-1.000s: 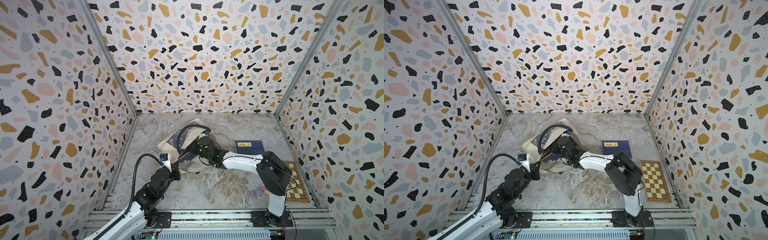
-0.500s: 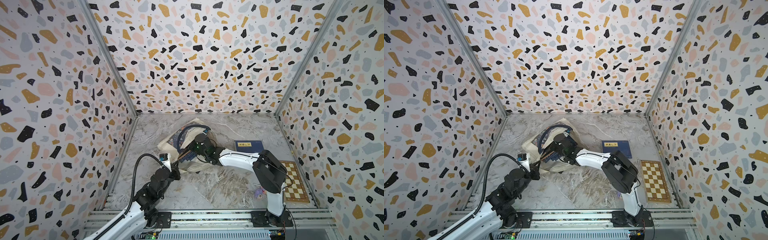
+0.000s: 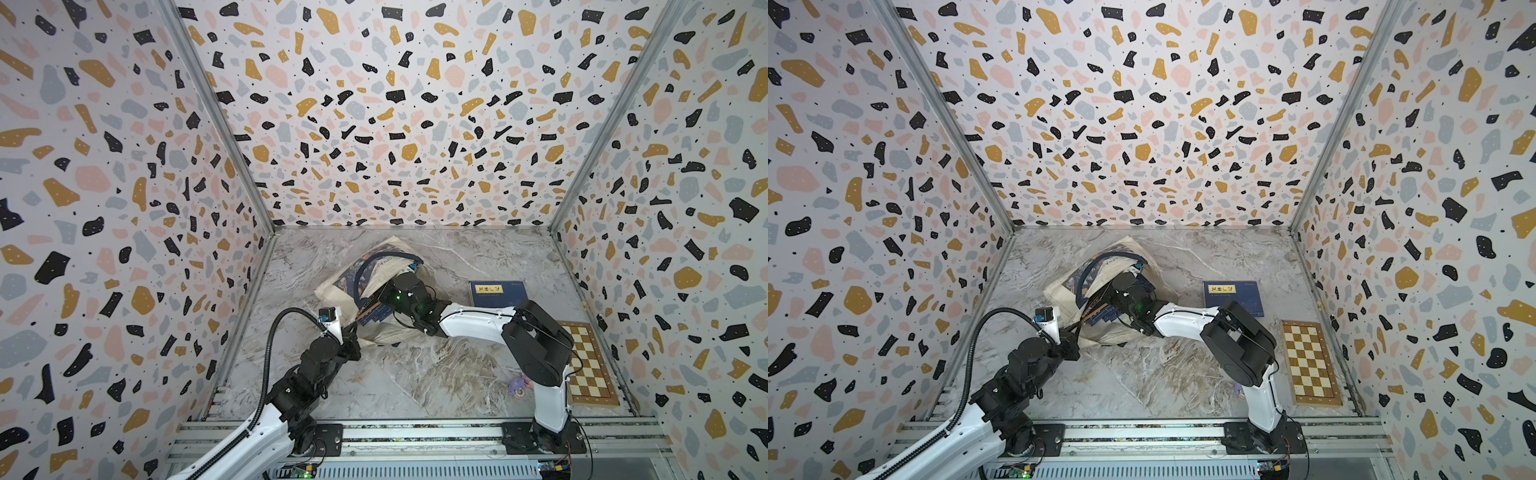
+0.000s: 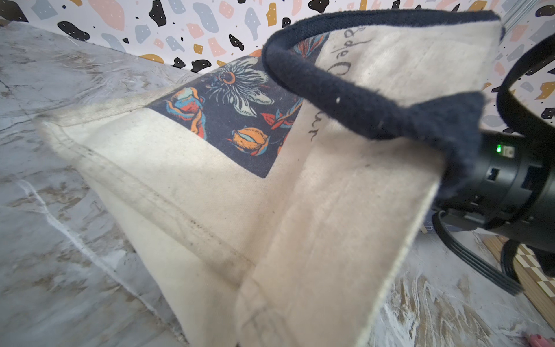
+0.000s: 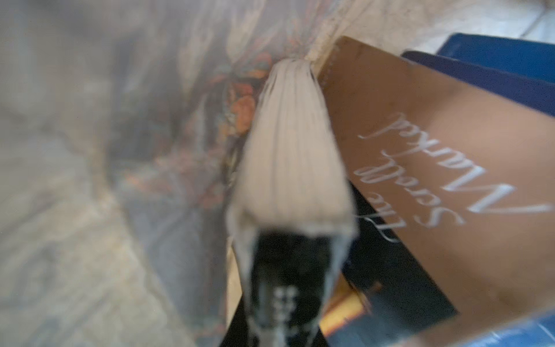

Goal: Take out the books from the canvas bag
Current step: Pick up the book from the canvas bag.

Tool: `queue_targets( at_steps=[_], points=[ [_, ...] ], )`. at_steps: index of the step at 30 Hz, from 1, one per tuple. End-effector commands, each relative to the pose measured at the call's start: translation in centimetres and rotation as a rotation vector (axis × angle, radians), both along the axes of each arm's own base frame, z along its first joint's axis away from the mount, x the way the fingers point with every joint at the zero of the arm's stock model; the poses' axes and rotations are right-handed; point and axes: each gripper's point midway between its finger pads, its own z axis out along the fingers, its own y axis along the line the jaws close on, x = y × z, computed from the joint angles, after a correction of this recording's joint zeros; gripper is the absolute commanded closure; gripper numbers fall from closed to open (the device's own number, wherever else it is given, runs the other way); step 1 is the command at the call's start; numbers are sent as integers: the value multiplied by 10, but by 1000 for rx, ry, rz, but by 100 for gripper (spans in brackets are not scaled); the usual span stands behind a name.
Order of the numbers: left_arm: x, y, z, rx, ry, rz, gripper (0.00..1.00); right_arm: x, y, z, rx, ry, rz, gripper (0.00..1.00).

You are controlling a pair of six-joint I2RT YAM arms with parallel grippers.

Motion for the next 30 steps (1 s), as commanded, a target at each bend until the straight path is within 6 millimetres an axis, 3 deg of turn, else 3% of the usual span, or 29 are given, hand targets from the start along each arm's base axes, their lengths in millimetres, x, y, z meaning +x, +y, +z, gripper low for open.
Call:
queue_targets(
  at_steps=[1,14,22,30],
  points=[
    [1,-3,15,-26,-45,-11,100,-7,-10,66,97,-124,10,100],
    [-1,-2,15,-36,-43,-12,100,-39,-54,80,40,-191,59,100],
    [0,-2,14,-36,-36,-9,100,-48,-59,78,-107,-252,169,100],
    [0,-1,12,-30,-29,-3,100,-40,-57,75,-345,-313,217,100]
  ],
)
